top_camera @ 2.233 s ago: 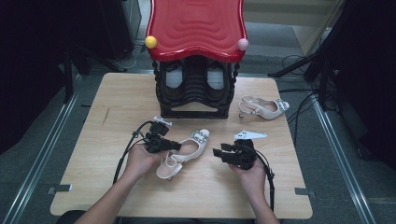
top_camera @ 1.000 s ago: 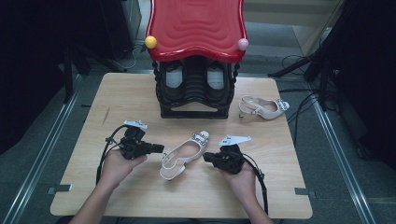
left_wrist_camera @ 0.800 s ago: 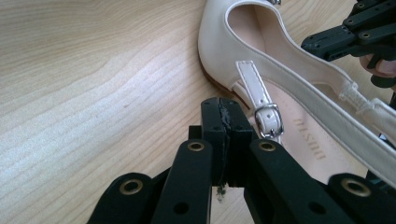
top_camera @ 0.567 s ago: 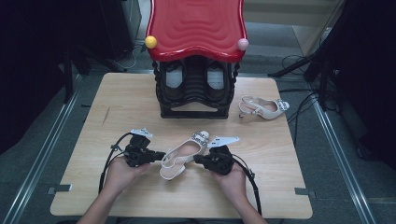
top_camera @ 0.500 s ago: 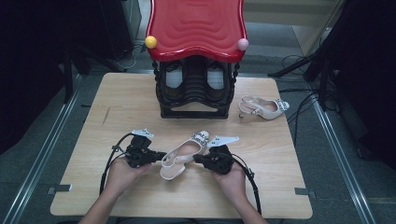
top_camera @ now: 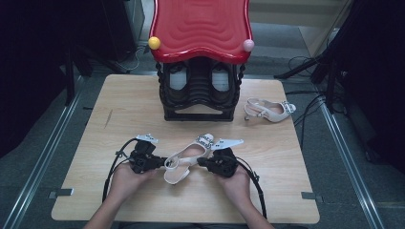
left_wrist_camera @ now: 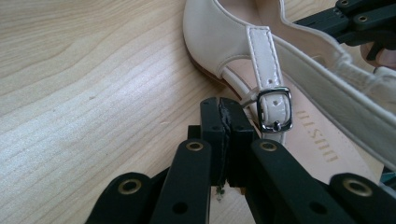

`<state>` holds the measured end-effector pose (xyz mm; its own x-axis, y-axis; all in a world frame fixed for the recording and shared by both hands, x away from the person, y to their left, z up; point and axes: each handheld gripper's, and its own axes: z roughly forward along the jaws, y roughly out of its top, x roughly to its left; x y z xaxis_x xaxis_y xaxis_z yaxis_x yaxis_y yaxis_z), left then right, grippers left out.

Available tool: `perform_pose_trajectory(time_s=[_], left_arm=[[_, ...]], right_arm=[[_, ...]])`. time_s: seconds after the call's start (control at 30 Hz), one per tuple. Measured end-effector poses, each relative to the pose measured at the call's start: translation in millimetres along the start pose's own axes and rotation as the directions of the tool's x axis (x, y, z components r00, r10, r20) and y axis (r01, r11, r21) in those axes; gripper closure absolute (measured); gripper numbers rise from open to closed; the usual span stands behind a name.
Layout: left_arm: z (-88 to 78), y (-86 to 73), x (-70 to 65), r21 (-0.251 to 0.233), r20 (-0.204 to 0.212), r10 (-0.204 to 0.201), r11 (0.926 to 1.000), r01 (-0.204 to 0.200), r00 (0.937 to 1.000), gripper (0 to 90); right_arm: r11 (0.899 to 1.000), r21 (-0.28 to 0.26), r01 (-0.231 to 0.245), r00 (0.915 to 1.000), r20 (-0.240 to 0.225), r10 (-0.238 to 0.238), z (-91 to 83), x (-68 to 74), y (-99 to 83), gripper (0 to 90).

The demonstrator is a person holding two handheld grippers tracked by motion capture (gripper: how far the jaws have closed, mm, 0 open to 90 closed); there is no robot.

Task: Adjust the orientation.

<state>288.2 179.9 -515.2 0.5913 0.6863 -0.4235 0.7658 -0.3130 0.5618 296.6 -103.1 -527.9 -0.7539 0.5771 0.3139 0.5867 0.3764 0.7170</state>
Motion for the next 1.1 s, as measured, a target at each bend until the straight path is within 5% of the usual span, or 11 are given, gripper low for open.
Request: perform_pose_trajectory(time_s=[1.1], left_arm=[[10.1, -1.3, -3.2, -0.005, 0.018, 0.003, 1.0, -0.003, 0.9998, 89.0]], right_arm=[[0.999, -0.017, 0.033, 0.9989, 0.034, -0.032, 18.2, -10.8, 8.2, 90.0]])
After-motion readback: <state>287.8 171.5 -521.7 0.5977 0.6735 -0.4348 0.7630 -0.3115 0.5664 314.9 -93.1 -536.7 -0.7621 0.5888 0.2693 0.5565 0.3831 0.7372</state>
